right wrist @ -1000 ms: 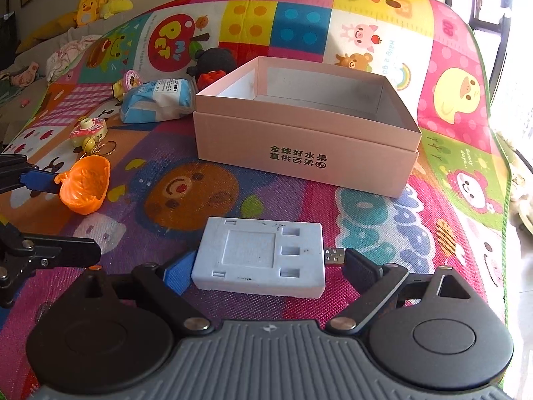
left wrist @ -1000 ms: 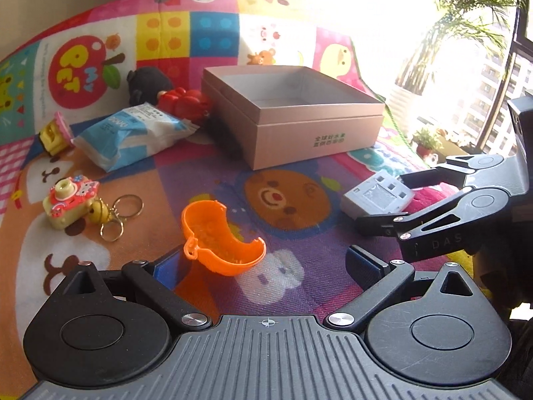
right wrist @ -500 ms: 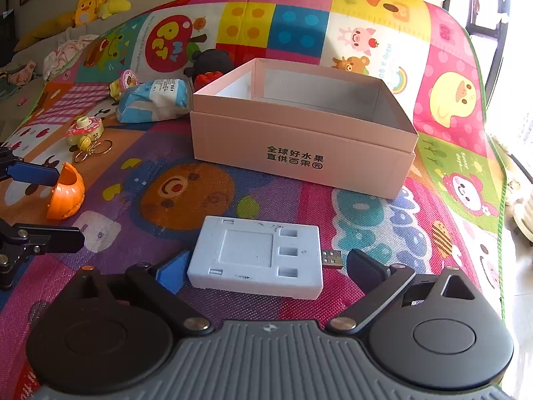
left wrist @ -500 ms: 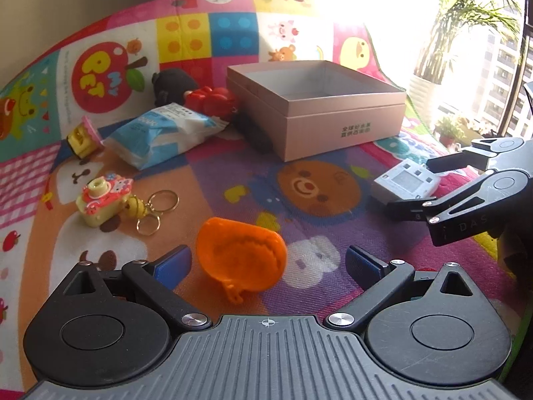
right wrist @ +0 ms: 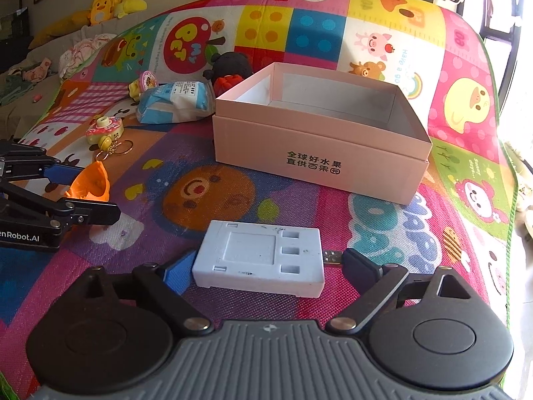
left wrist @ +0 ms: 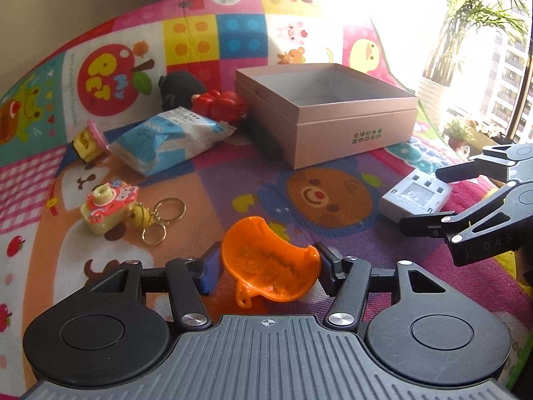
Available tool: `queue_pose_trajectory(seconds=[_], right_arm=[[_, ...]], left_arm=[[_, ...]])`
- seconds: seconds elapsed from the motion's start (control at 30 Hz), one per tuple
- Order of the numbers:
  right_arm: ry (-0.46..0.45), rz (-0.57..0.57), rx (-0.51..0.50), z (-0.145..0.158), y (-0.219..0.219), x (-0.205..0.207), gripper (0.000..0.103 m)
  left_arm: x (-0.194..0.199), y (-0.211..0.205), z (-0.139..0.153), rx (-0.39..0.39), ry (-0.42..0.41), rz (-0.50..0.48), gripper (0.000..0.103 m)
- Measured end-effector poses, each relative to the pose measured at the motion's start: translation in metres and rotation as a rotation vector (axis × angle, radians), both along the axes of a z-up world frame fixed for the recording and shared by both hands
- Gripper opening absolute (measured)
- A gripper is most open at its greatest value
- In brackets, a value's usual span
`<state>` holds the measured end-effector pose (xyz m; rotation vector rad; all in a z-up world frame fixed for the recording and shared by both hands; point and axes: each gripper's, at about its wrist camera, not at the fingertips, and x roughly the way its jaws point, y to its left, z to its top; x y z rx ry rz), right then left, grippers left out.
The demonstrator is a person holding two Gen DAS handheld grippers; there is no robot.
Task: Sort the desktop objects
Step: 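Carry the reader and orange cup into the pink box while both grippers release them, then move the right gripper to the blue-and-white packet and grasp it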
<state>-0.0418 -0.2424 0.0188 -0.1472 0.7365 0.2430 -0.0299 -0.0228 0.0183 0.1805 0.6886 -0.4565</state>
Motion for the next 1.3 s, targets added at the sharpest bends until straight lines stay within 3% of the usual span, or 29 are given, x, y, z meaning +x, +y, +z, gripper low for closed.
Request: queue_pose_trajectory(seconds=[0.1,0.2,0.4,0.57,0.6,0.63,0.67,0.73,0.87,1.03,1.13,1.2,1.3], right_arm=[[-0.021,0.053,-0.009,0.014,-0.003,-0.008,0.092],[-0.104,0.070,-0.016,0.042,-0.016,-0.016,0.092],[-0.264,-0.012,0.055,0.104,-0.058,-0.015,0.092],[-0.264,-0.055,0.062,0.106,-0.072,-0.003,0.092],[-0.250,-0.055,0.063,0.104,-0.072,0.000,0.092],[-0.235,-0.055,0.062,0.100,-0.072,0.003,0.092],[-0.224,-0.053,0.057,0.097,-0.071,0.004,0.092],[-0.210,-0.050,0.048,0.093,-0.071,0.008,0.092],[-0.202,-0.036,0.042,0.093,-0.065,0.030,0.092],[-0.227,-0.029,0.007,0.101,-0.041,0.096,0.092],[-0.290,-0.091,-0.015,0.100,-0.027,0.141,0.092],[-0.256,-0.122,-0.014,0.097,-0.024,0.167,0.094],[-0.209,-0.153,0.027,0.093,-0.027,0.173,0.094]], left_arm=[[-0.010,-0.007,0.008,0.029,-0.020,-0.038,0.062],[-0.012,-0.016,0.028,0.020,-0.059,-0.064,0.062],[0.029,-0.059,0.083,-0.046,-0.266,-0.065,0.062],[0.092,-0.103,0.083,-0.166,-0.207,-0.076,0.062],[0.101,-0.110,0.078,-0.171,-0.196,-0.074,0.069],[0.108,-0.116,0.073,-0.162,-0.188,-0.071,0.082],[0.112,-0.118,0.069,-0.154,-0.184,-0.056,0.087],[0.112,-0.110,0.062,-0.162,-0.168,-0.022,0.095],[0.088,-0.072,0.051,-0.154,-0.159,0.018,0.098],[0.065,-0.026,0.036,-0.145,-0.100,0.107,0.100],[0.055,-0.005,0.032,-0.156,-0.094,0.151,0.101],[0.050,0.009,0.031,-0.148,-0.106,0.182,0.102],[0.046,0.031,0.024,-0.114,-0.115,0.245,0.103]])
